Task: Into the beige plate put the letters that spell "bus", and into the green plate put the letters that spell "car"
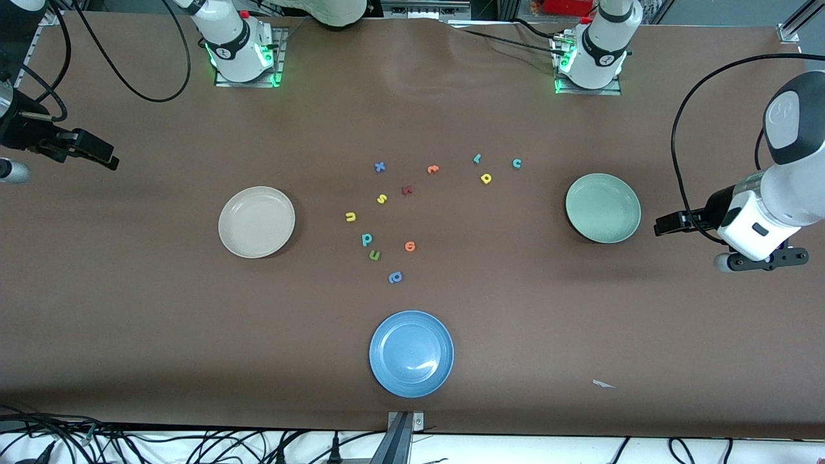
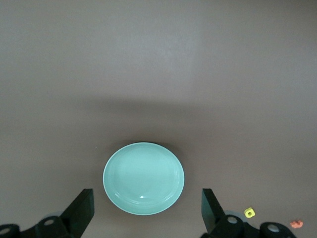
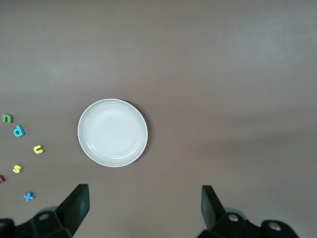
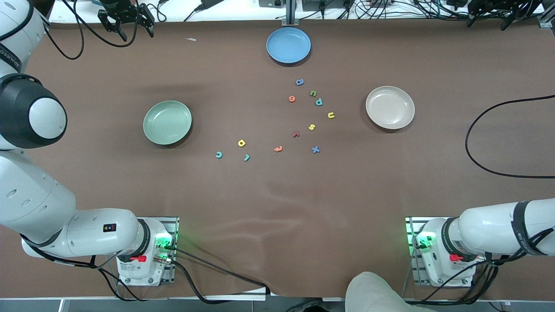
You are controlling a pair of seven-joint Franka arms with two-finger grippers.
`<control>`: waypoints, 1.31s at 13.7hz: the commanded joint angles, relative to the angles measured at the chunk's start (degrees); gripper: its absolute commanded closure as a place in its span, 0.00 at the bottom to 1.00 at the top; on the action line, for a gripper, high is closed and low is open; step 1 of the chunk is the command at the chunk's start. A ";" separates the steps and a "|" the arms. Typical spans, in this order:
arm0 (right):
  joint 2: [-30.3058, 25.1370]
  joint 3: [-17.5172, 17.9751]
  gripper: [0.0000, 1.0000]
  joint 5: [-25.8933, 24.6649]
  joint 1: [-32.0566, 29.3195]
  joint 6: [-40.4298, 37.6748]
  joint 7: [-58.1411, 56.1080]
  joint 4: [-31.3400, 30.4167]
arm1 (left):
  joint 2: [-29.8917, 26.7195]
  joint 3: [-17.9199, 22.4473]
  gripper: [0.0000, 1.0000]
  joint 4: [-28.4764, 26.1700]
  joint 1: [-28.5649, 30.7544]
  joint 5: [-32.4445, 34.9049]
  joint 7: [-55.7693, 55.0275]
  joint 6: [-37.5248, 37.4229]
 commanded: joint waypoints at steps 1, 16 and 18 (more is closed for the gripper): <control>-0.61 -0.45 0.00 0.02 0.51 0.62 0.56 -0.63 | -2.24 -0.03 0.02 -2.66 0.97 -1.59 2.64 0.54; -0.61 -0.44 0.00 -0.07 0.59 -0.07 -0.41 -0.63 | -2.76 0.15 0.05 -0.55 3.35 -0.62 3.87 -0.08; -0.52 -0.45 0.00 0.02 0.51 -0.07 -0.41 -0.63 | -2.94 0.06 0.01 -0.38 3.26 -0.62 3.79 -0.08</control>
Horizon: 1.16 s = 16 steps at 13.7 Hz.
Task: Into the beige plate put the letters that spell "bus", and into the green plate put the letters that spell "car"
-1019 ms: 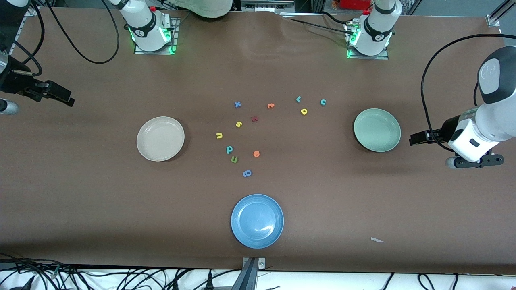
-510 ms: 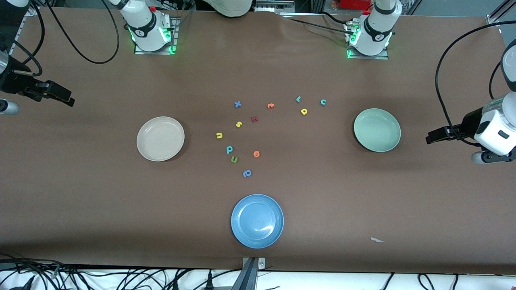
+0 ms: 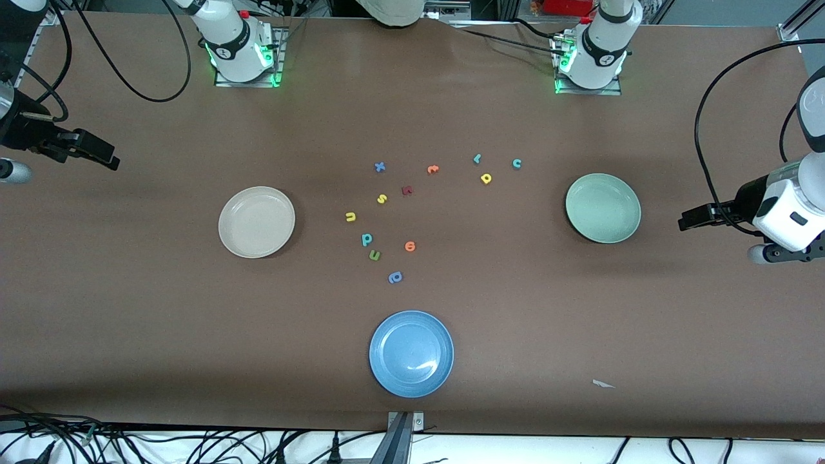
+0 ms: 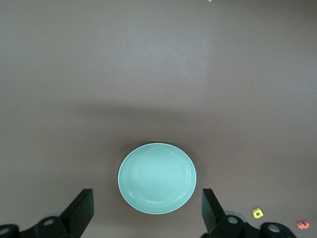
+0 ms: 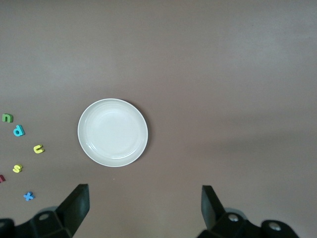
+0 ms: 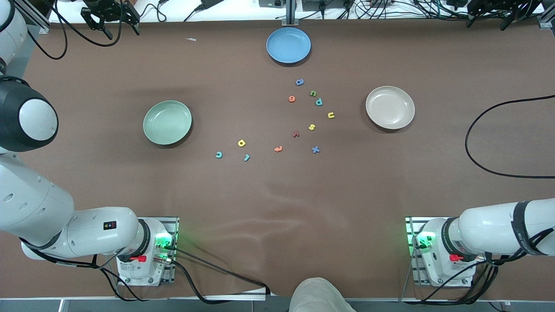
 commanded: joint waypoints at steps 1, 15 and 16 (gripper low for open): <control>-0.64 -0.45 0.00 0.02 0.43 -0.19 -0.41 -0.57 | -0.62 -0.20 0.01 0.17 0.11 -0.61 1.66 -0.04; -0.55 -0.53 0.00 0.02 0.43 -0.10 -0.41 -0.57 | -1.06 9.73 0.01 -0.01 -10.00 -2.46 3.67 0.22; -0.55 -0.53 0.00 0.02 0.43 -0.19 -0.41 -0.57 | -1.06 9.73 0.01 0.00 -10.09 -2.37 4.64 0.05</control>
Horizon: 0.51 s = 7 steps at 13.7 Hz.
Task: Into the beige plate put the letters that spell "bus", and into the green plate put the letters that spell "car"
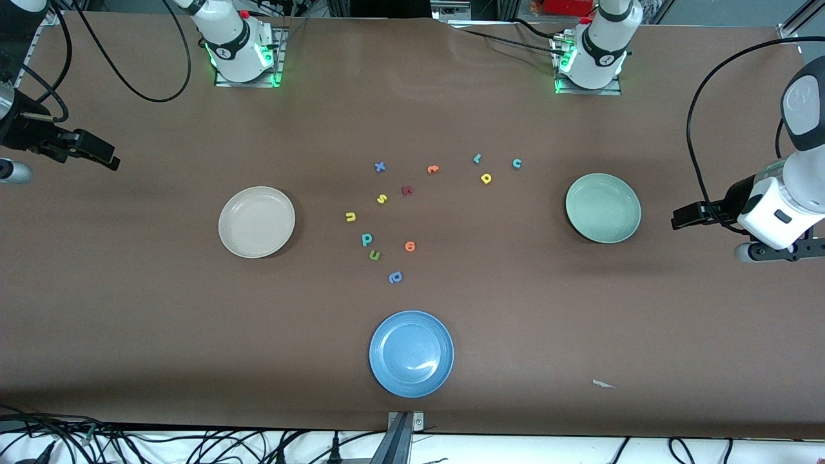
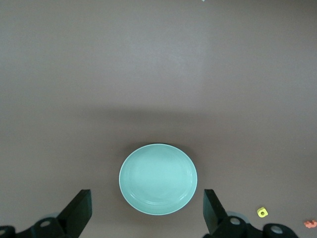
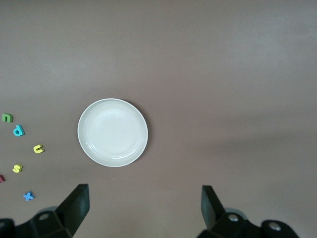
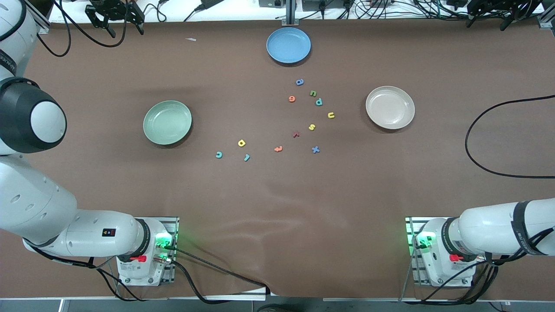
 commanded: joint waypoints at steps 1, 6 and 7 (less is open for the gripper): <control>-0.58 -0.52 0.00 0.02 0.43 -0.10 -0.41 -0.57 | -0.77 0.67 0.01 -0.06 -0.32 -1.66 3.91 -0.16; -0.58 -0.52 0.00 0.02 0.43 -0.10 -0.33 -0.57 | -0.68 0.58 0.01 -0.06 -0.67 -1.22 11.82 -0.42; -0.58 -0.52 0.00 0.02 0.43 -0.10 -0.33 -0.57 | -0.60 0.58 0.01 -0.32 -0.94 -1.04 12.53 -0.60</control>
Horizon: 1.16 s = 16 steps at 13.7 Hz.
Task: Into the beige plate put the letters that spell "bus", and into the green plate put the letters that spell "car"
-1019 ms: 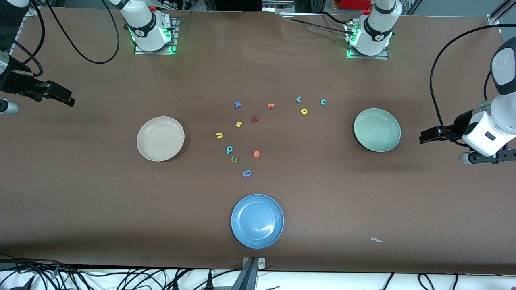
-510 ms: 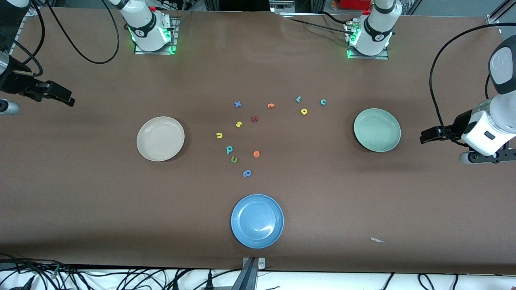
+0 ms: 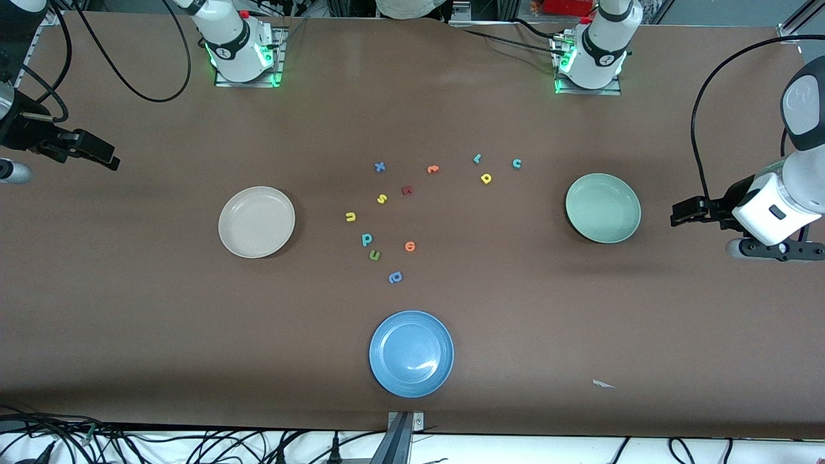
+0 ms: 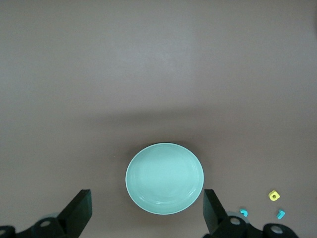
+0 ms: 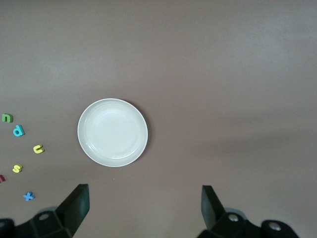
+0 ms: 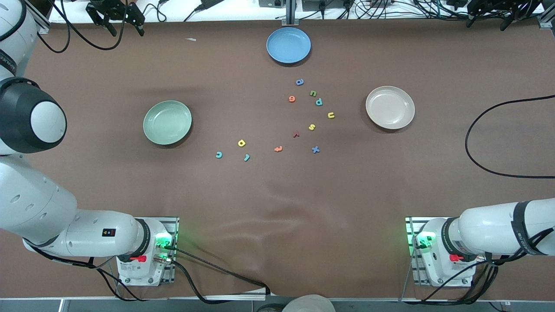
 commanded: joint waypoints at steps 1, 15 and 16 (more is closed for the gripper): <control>-0.59 -0.50 0.00 0.02 0.43 -0.10 -0.33 -0.57 | -0.34 0.70 0.01 -0.15 -0.91 -1.04 3.30 -1.58; -0.76 -0.33 0.00 0.02 0.52 -0.27 0.29 -0.57 | 0.63 0.61 0.00 0.29 -2.67 -0.78 -5.56 -5.37; -0.76 -0.33 0.00 0.02 0.52 -0.27 0.29 -0.57 | 0.63 0.61 0.00 0.47 -2.85 -0.69 -7.23 -5.37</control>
